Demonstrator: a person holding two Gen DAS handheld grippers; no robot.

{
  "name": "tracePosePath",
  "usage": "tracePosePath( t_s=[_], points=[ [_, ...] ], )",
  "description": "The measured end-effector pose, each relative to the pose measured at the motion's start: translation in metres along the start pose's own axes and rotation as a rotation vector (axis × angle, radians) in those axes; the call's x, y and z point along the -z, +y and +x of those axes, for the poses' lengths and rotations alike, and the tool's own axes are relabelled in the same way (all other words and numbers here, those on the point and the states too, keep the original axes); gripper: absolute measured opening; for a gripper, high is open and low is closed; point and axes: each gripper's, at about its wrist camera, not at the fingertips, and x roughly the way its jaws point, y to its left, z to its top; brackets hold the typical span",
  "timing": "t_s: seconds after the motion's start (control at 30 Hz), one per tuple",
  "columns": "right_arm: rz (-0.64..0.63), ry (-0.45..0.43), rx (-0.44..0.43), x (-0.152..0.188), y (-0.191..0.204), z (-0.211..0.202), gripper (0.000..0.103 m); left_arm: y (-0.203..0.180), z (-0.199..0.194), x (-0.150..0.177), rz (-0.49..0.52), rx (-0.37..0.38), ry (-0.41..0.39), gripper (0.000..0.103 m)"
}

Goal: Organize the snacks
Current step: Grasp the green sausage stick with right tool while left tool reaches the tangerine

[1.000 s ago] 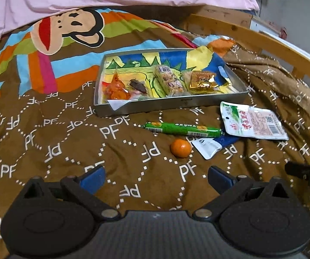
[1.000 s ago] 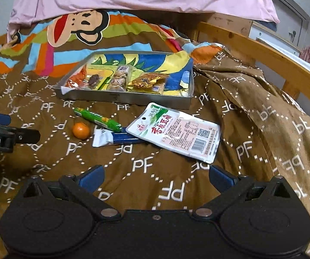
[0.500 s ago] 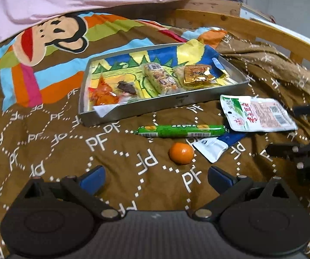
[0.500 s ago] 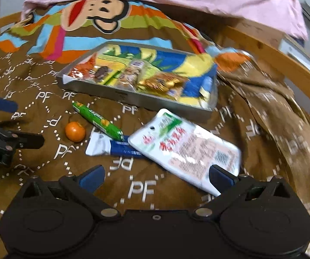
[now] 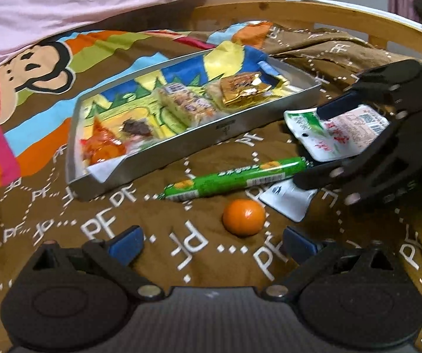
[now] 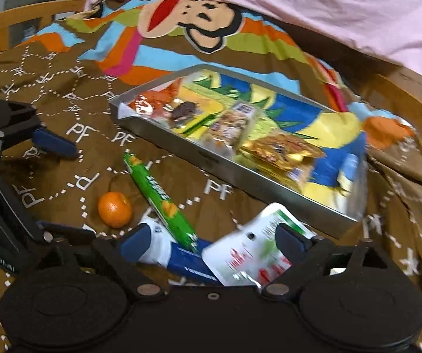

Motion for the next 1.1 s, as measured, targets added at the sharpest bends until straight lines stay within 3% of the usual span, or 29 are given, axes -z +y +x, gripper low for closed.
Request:
tracePosePath(
  t_s=[0.27, 0.3, 0.53, 0.73, 0.9, 1.1],
  points=[
    [-0.036, 0.044, -0.085, -0.002, 0.009, 0.028, 0.069, 0.005, 0.01, -0.003, 0.037, 0.103, -0.033, 0.101],
    [-0.025, 0.043, -0.093, -0.003, 0.008, 0.03, 0.062, 0.006, 0.011, -0.003, 0.042, 0.113, -0.038, 0.1],
    [-0.015, 0.045, -0.139, -0.007, 0.008, 0.032, 0.038, 0.007, 0.013, -0.005, 0.04, 0.163, -0.054, 0.083],
    [0.009, 0.053, -0.149, -0.009, 0.006, 0.03, 0.035, 0.008, 0.013, -0.006, 0.036, 0.179, -0.054, 0.07],
    [0.017, 0.062, -0.141, -0.01, 0.005, 0.027, 0.035, 0.011, 0.017, -0.007, 0.001, 0.148, -0.027, 0.057],
    [0.024, 0.07, -0.133, -0.011, 0.002, 0.025, 0.035, 0.019, 0.02, -0.007, -0.062, 0.161, -0.007, 0.052]
  ],
)
